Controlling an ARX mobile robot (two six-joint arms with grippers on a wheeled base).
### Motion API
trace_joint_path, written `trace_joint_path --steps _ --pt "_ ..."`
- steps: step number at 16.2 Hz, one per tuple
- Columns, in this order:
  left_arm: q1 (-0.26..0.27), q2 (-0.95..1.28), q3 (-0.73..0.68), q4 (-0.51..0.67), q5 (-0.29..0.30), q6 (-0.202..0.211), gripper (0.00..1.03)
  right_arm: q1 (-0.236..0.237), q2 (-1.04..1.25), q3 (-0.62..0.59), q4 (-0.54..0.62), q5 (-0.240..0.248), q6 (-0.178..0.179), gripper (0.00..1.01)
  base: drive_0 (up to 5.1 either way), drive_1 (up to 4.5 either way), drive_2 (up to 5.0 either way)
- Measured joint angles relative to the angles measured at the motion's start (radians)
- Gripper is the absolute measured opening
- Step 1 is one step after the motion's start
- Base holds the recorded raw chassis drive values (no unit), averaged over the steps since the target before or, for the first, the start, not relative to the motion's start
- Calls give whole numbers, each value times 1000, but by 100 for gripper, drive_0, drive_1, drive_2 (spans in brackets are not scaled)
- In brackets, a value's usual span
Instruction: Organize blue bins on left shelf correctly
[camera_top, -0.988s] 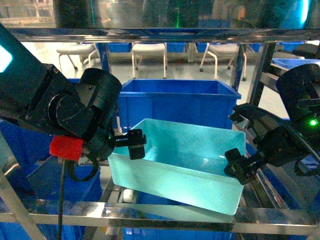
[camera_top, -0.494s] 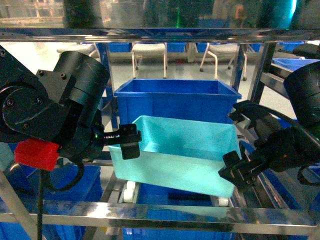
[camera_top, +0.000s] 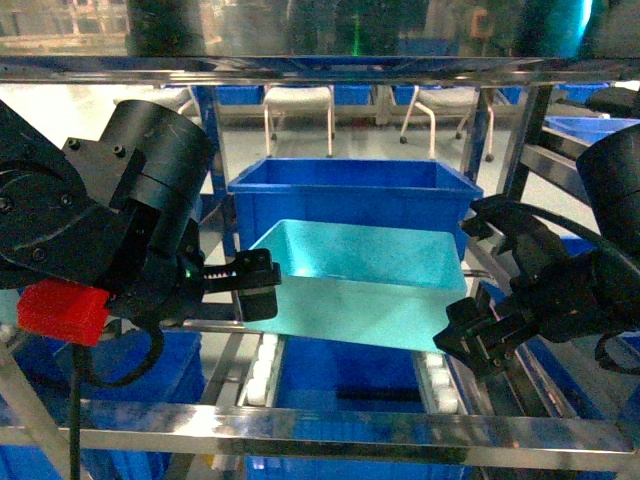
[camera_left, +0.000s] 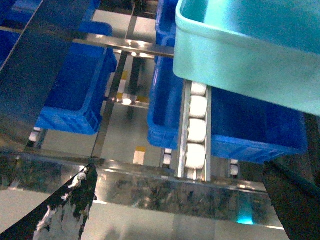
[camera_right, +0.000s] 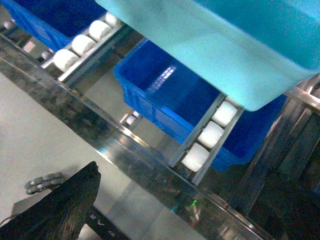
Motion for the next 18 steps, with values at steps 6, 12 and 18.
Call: trace_joint_path --steps 6,12,18 --pt "-32 -188 -199 -51 -24 -43 98 10 -168 -173 -95 -35 30 98 0 0 0" --pt "-45 -373 -306 -136 -60 -43 98 -32 -327 -283 -248 -32 13 98 0 0 0" --pt "-25 -262 -465 329 -64 35 86 5 -243 -518 425 301 150 79 0 0 0"
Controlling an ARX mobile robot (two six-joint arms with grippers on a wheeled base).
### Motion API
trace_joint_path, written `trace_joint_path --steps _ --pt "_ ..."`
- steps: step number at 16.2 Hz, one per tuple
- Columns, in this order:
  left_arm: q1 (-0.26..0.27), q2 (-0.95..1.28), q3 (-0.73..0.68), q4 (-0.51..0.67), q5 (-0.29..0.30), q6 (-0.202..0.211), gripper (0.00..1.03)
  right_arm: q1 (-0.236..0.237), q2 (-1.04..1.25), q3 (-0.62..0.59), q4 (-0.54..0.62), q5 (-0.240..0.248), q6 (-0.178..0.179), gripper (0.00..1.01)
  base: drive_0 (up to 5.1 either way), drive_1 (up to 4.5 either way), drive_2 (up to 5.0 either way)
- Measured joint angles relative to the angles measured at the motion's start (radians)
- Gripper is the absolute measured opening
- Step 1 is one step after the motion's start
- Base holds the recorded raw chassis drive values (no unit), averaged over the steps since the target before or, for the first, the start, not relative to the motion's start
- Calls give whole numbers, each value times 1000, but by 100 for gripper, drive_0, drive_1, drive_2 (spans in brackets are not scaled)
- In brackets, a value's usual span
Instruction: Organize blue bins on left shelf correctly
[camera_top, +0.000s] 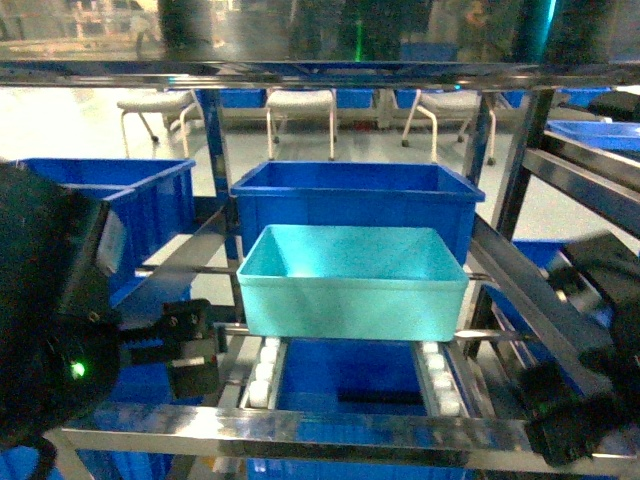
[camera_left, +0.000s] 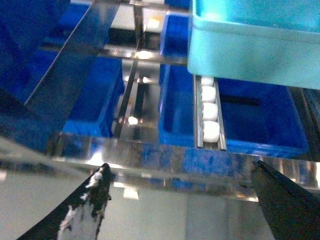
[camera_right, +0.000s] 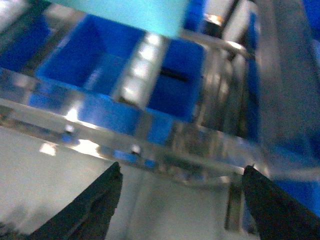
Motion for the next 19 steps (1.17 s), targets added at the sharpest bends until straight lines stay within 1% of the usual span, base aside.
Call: trace_joint_path --steps 1,2,3,4,5,6,7,8,9,10,12,15,17,19 --pt "50 53 -223 382 29 171 70 -15 -19 -241 349 165 72 63 0 0 0" --pt "90 3 -353 612 43 257 58 -55 -93 -303 576 200 101 50 0 0 0" --pt "114 -129 -367 824 80 307 43 -59 -220 -310 745 180 117 35 0 0 0" --pt "138 -239 -387 877 116 333 29 -63 -304 -355 763 161 124 21 0 0 0" --pt "166 -290 -447 850 134 344 16 -83 -347 -429 731 154 125 6 0 0 0" --pt "192 -352 -492 835 150 348 2 -96 -410 -457 727 145 127 2 0 0 0" --pt "208 -459 -497 795 180 350 2 -101 -512 -463 697 133 127 2 0 0 0" --pt "212 -485 -500 781 185 350 2 -108 -546 -471 676 124 127 2 0 0 0" --pt "219 -520 -506 756 192 350 2 -122 -567 -478 660 97 127 2 0 0 0" --pt "225 -542 -512 737 194 350 2 -147 -595 -490 634 68 127 2 0 0 0" --pt "235 -583 -526 699 201 350 2 -167 -621 -502 606 64 127 2 0 0 0" --pt "250 -639 -542 639 210 350 2 -183 -673 -521 555 68 128 2 0 0 0" --pt "256 -689 -545 591 221 350 2 -183 -726 -531 517 63 128 2 0 0 0" --pt "262 -750 -545 553 235 350 2 -181 -792 -529 445 57 128 2 0 0 0"
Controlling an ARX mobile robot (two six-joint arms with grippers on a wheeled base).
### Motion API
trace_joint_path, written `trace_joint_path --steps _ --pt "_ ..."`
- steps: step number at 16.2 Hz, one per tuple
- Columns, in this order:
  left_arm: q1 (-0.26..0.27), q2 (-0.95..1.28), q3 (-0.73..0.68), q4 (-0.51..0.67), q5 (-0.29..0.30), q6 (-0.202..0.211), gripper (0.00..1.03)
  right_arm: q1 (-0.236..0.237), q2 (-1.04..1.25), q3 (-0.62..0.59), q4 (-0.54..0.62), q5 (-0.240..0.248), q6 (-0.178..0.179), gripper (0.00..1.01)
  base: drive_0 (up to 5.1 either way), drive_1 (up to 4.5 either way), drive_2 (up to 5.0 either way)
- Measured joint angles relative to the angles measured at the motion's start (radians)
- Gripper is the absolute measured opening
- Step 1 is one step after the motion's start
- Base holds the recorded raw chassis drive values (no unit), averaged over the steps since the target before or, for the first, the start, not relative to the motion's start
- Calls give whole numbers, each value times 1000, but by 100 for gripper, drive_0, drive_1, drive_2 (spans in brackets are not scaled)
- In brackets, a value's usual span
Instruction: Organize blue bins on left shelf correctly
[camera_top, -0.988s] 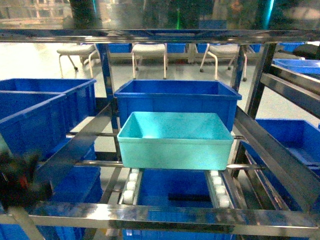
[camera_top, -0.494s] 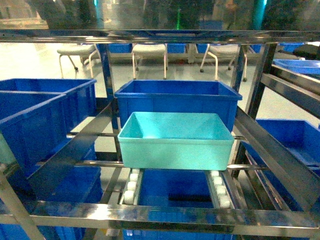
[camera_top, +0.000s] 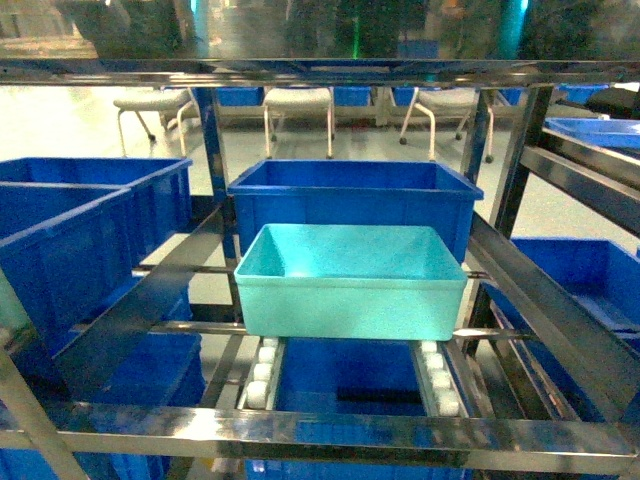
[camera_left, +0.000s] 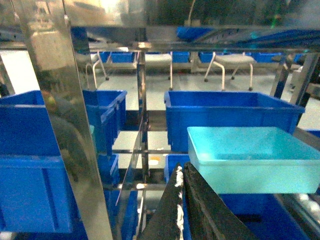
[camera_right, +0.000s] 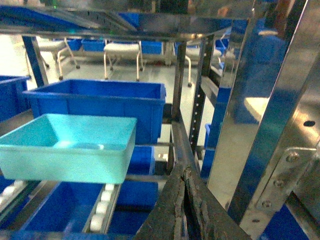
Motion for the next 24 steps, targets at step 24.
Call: trace_joint_path --steps 24 --pt "87 -1007 0 -992 86 1 2 3 -1050 -14 -993 0 0 2 0 0 0"
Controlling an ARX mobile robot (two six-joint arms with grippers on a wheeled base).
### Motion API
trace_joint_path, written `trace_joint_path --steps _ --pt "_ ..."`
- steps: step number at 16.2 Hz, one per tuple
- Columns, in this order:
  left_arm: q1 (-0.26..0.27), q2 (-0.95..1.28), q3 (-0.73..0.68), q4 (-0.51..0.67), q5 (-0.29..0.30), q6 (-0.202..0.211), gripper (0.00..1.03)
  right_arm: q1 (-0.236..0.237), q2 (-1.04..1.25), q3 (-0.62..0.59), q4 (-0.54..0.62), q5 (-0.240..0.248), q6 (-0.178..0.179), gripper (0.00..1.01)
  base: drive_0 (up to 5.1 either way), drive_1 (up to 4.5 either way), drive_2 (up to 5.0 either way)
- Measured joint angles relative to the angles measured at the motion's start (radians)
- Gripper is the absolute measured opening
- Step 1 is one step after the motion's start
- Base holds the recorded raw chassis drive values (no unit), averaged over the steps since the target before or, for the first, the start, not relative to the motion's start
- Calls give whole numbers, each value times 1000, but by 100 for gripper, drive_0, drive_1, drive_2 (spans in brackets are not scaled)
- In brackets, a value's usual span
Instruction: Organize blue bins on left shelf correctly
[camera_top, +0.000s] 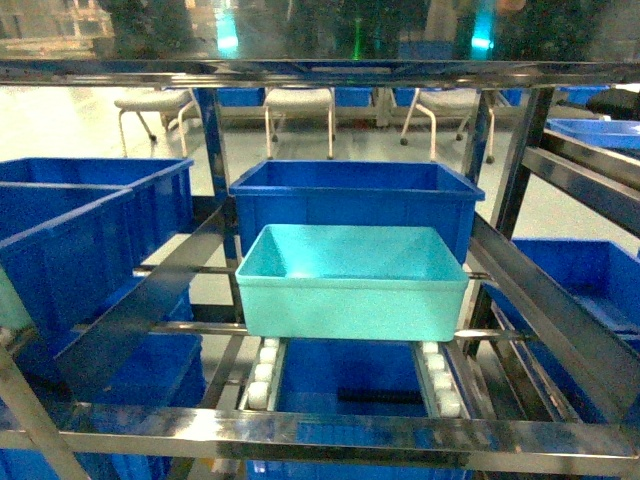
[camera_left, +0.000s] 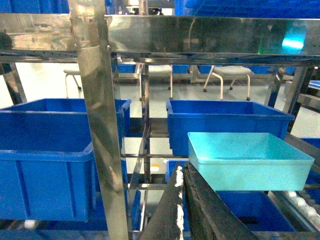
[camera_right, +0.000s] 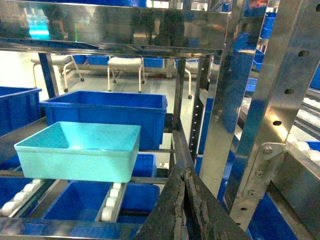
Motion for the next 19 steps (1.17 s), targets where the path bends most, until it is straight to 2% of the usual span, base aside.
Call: trace_joint_path --steps 2,3,4,5,6,7,9,10,19 --pt "0 0 0 3 0 0 2 0 0 0 1 0 0 2 0 0 0" --pt "0 0 0 2 0 -1 6 0 0 0 0 0 0 6 0 0 0" --pt "0 0 0 2 0 0 18 0 0 0 1 0 0 21 0 0 0" --pt "0 0 0 2 0 0 38 0 0 0 1 0 0 39 0 0 0" --pt "0 0 0 2 0 0 52 0 0 0 1 0 0 55 0 0 0" --pt "0 0 0 2 0 0 65 0 0 0 1 0 0 66 0 0 0" --pt "0 0 0 2 0 0 100 0 0 0 1 0 0 100 0 0 0" --pt "0 0 0 2 0 0 98 0 0 0 1 0 0 97 0 0 0" --pt "0 0 0 2 0 0 98 0 0 0 1 0 0 98 0 0 0"
